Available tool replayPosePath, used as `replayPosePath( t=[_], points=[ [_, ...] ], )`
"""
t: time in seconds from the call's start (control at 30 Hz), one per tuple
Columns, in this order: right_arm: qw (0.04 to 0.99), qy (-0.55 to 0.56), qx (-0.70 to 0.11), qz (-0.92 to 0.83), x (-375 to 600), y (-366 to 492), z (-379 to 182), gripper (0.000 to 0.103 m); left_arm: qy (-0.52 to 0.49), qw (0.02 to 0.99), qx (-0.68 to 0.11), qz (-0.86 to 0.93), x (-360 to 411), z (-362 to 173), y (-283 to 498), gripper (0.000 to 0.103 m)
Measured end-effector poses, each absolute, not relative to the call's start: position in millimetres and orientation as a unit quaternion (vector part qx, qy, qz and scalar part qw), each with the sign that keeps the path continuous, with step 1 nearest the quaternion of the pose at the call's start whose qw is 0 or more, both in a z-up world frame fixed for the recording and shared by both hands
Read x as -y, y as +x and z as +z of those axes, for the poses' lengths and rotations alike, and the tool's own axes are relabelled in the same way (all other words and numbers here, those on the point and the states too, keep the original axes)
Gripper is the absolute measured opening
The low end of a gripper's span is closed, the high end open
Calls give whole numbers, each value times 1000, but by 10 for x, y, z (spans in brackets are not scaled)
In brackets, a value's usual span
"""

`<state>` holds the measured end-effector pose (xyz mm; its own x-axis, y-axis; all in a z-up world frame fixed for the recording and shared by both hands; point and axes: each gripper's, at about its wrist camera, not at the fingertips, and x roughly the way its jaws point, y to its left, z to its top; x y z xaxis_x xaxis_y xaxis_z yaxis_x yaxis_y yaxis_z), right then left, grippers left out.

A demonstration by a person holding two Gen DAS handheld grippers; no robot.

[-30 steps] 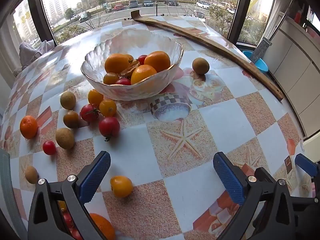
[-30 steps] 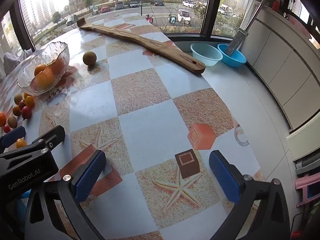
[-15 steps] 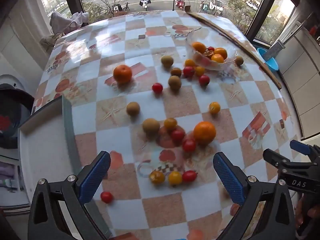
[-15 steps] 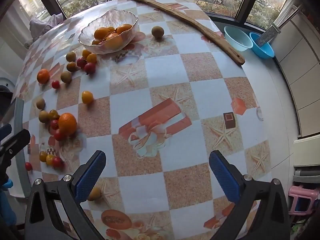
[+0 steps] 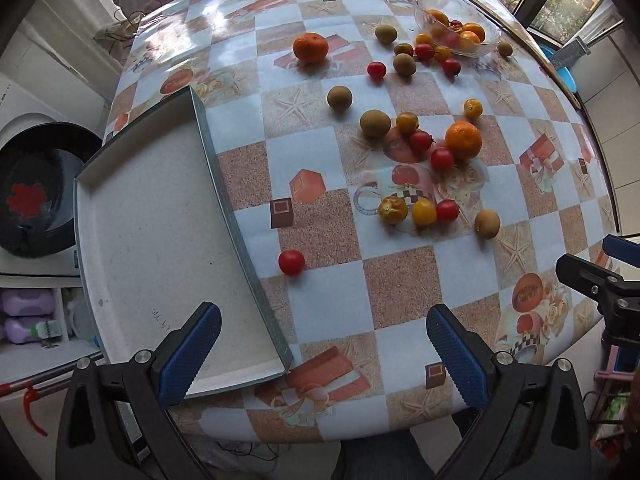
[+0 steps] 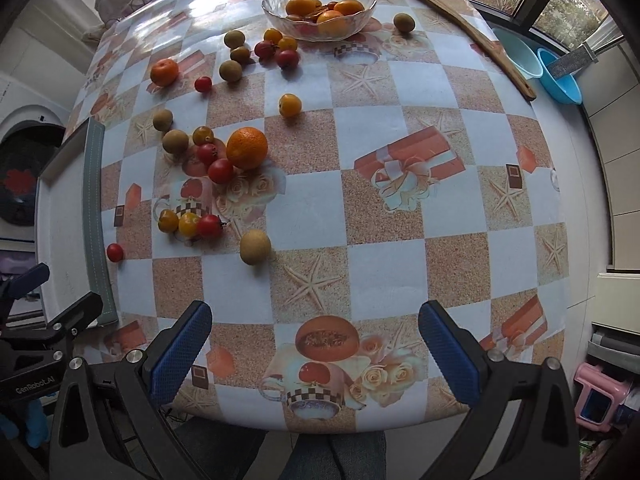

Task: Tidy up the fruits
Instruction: 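Move both tools over the table toward the scattered fruits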

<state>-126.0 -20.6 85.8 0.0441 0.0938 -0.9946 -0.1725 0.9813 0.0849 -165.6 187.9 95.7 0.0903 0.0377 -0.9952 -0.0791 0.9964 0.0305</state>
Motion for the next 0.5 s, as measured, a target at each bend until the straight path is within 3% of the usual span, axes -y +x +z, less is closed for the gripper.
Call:
replayPosePath(
  t=[0.5],
  points=[
    [704, -52, -699, 109, -49, -1328, 927, 103, -26, 751, -658, 43, -2026, 1090, -1667, 103]
  ],
)
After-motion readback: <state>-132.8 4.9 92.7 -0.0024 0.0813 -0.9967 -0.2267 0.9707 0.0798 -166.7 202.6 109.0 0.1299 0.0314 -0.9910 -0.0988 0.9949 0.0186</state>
